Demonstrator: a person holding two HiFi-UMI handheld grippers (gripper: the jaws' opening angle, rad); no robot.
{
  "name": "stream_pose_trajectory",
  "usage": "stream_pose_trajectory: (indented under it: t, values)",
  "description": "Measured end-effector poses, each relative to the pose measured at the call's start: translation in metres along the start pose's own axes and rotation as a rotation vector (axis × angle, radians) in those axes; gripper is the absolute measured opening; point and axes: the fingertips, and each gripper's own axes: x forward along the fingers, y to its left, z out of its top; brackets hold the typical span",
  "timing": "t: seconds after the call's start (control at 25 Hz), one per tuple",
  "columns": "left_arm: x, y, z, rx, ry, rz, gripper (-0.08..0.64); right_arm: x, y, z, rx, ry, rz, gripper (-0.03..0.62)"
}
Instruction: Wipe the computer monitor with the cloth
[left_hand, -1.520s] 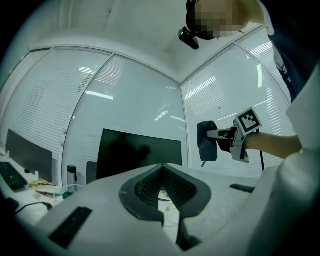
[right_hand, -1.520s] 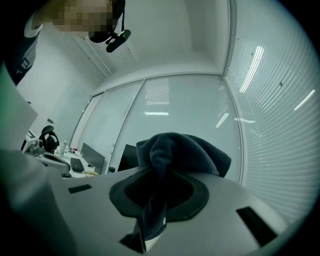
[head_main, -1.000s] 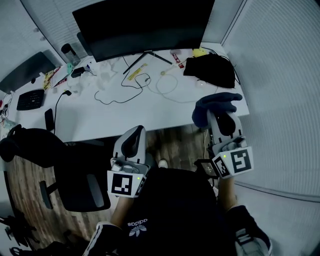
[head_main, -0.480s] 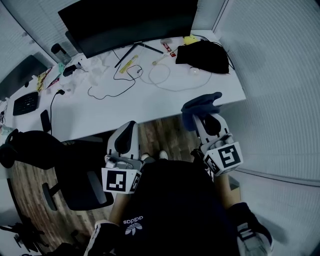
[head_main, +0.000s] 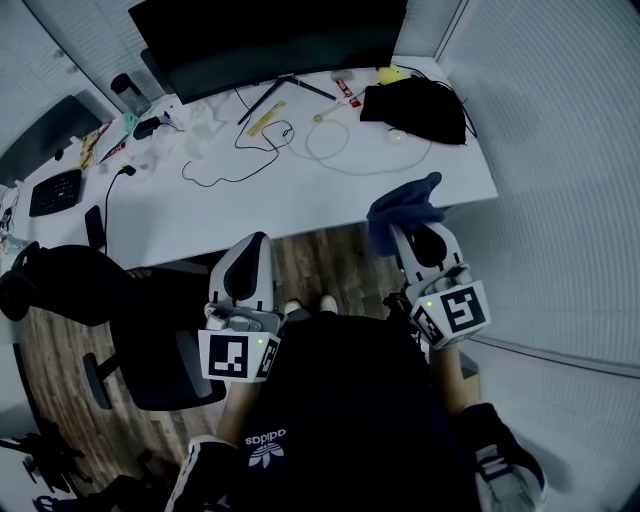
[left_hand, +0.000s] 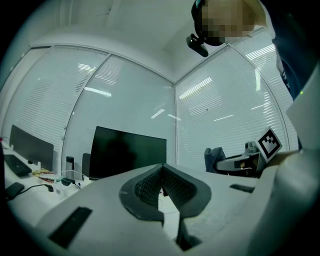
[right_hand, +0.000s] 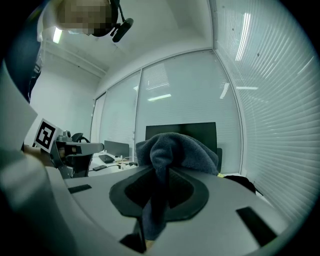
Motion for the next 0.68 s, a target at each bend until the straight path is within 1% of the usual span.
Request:
stream_pose_trajectory:
  t: [0.32,0.68]
  values:
    - [-0.005,-0.012,-0.006,0.003,0.000,0.014,0.006,-0.011,-0.001,-0.006,-0.003,-0.004,0.017,0.047]
    - [-0.004,-0.020,-0.001,0.006,-0.003,0.016,0.005,-0.015,0.003,-0.004,-0.019,-0.003,0.046,0.046]
